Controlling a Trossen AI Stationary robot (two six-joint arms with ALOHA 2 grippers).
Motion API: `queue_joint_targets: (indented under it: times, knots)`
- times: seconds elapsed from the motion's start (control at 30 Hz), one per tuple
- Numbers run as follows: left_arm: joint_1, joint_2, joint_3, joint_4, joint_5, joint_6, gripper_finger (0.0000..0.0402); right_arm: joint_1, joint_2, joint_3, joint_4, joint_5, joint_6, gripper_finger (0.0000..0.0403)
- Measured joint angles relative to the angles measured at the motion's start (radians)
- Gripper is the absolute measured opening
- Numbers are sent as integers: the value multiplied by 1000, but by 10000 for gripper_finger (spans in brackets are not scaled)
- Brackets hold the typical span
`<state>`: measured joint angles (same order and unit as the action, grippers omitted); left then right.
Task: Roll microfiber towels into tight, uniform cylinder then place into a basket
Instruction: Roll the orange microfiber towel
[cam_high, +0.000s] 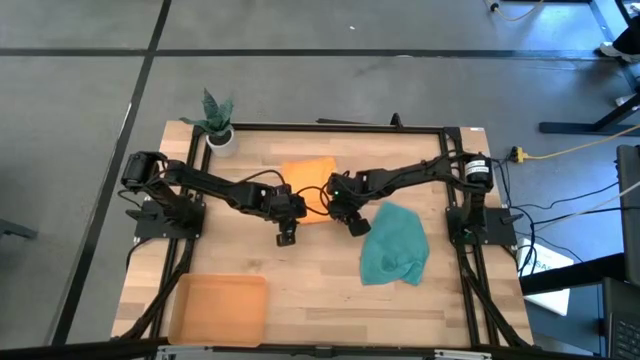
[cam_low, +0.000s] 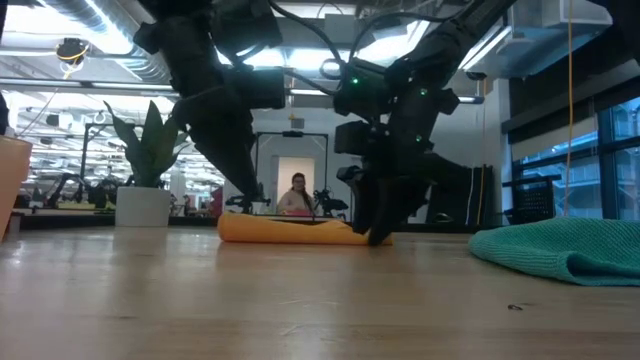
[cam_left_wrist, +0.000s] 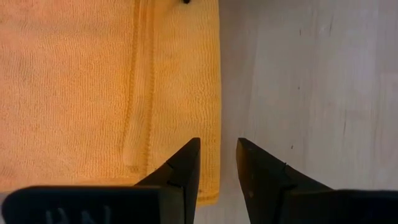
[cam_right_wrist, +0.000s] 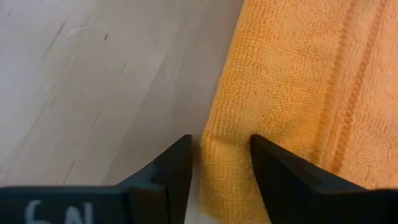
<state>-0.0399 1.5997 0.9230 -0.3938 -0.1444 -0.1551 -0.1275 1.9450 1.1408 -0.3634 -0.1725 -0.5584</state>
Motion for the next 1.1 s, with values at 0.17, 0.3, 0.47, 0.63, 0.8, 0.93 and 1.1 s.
queue_joint_targets:
  times: [0.17,0.3,0.47,0.63,0.8,0.93,1.1]
  knots:
    - [-11,9,-2,-7,0,12,95,5,1,0,2,33,3,107]
    - [-26,22,-23,-6,0,26,95,3,3,0,9,39,4,48]
    - [-35,42,-32,10,-5,32,95,3,3,0,8,42,6,14]
    - [-34,50,-32,9,-81,34,95,3,3,0,8,41,7,16]
    - [-34,52,-32,7,-142,44,95,3,4,0,8,40,7,8]
    - [-32,52,-32,6,-153,60,95,3,4,-1,8,40,7,10]
    - [-39,43,-32,2,-106,61,95,3,5,-1,7,39,7,8]
